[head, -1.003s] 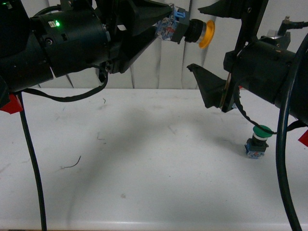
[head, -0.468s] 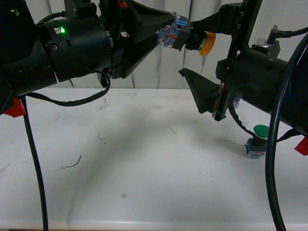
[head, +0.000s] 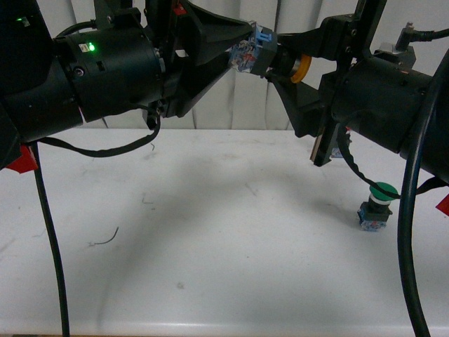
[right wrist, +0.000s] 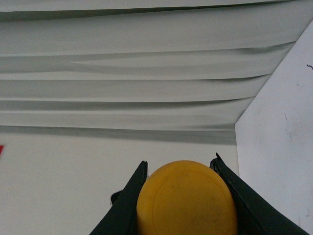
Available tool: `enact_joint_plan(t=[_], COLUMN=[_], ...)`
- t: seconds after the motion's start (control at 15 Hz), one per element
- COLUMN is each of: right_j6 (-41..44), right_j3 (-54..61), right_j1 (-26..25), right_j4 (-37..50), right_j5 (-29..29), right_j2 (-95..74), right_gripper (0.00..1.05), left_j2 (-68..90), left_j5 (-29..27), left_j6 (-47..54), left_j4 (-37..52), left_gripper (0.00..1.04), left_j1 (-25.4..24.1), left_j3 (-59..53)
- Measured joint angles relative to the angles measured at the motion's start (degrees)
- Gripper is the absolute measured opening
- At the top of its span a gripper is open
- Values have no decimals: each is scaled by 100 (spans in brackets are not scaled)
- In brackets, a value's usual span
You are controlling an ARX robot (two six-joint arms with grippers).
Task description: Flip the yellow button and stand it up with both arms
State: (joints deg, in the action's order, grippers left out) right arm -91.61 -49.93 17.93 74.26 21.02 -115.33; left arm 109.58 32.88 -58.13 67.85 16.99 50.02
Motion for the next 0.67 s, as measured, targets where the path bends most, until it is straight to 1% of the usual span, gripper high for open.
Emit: enact_joint_plan(t=[0.13,0.33,0.47,0.54,0.6,0.67], right_j6=[0,20,81,98,107,111], right_j3=[4,9,85,85,85,94], right_j1=[-2,0,-26,-46,-81,-111], right_j4=[0,-17,-94,-85,-70,-72], right_j5=[0,22,63,76,81,103], right_j2=[0,0,0,0,0,0], right_gripper=[35,35,35,35,35,35], left_j2=[0,0,0,0,0,-24], left_j5=[0,7,-111,-122,-138,-162], left_j6=[-20,-192,-219,-214,-203,-179], left_j4=[-2,142,107,26,-66,-227], left_gripper=[30,61,83,95,99,98], left_j1=[-2,-26,-170,-284,-437,-603], left_j3=[0,0,59,66,66,66])
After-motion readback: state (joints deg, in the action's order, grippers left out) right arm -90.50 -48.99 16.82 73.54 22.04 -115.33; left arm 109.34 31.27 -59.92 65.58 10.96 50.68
